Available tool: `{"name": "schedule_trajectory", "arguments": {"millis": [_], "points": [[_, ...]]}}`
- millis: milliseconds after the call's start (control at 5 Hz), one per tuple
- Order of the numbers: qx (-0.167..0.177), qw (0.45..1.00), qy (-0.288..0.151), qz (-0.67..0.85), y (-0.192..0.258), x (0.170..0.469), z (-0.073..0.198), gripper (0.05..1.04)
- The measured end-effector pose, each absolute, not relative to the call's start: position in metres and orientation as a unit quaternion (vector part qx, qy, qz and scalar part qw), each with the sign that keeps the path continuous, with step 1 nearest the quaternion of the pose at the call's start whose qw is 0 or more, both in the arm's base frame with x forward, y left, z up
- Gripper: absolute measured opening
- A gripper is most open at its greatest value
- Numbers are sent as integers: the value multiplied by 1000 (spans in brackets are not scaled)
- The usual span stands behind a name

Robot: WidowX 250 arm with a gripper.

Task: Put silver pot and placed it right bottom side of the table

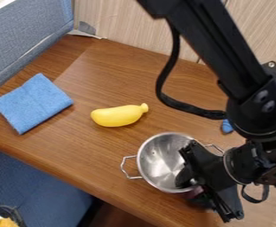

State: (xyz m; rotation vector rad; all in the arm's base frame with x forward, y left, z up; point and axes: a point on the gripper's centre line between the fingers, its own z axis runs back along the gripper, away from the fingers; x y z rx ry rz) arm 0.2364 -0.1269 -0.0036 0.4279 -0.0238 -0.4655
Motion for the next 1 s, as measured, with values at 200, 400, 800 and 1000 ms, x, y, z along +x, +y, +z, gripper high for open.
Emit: {"name": "schedule_trajectory", "arguments": {"millis": [200, 400, 800, 1000], "points": [[211, 951, -12, -225, -124, 239, -2, 902], [207, 953, -13, -221, -124, 239, -1, 989], [150, 959, -36, -238, -145, 237, 21, 995], [118, 964, -60, -231, -154, 239, 49, 998]]}}
